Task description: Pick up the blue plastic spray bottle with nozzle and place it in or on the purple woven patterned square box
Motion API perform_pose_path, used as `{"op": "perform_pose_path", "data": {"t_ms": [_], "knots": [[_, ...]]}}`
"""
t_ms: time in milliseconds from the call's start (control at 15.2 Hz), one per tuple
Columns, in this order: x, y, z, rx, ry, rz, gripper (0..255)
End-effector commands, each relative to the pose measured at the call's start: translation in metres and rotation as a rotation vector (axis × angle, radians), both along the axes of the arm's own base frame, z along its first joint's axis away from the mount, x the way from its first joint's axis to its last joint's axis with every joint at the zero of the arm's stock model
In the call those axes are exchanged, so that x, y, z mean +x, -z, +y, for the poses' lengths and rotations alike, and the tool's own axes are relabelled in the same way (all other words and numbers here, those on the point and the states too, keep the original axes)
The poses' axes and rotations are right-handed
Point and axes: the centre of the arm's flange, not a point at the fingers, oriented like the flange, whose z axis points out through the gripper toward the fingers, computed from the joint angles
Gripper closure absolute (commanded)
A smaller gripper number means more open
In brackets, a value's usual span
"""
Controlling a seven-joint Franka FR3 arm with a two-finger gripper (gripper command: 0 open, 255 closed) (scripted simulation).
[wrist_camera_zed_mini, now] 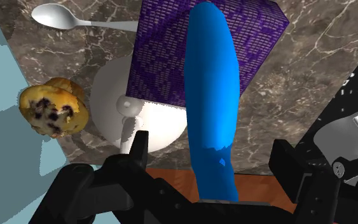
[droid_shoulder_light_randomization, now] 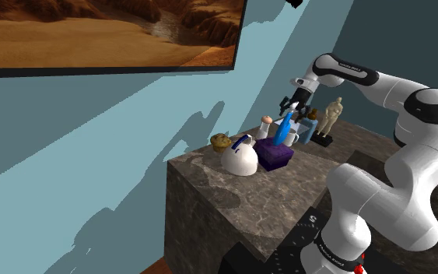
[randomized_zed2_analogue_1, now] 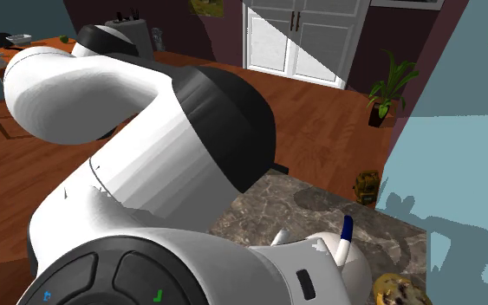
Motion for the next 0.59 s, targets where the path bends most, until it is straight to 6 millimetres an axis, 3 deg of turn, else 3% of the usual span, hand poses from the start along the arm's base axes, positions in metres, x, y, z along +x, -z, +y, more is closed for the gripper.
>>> {"op": "perform_pose_path", "data": {"t_ms": [0, 66, 330, 528], "knots": [[0.0, 0.0, 0.0, 0.0, 0.0, 0.0, 0], [0.0, 0.0, 0.0, 0.0, 0.0, 0.0, 0], [-0.001, -0.044, -0.023, 0.0, 0.0, 0.0, 0], [-0.001, -0.044, -0.023, 0.0, 0.0, 0.0, 0]]}}
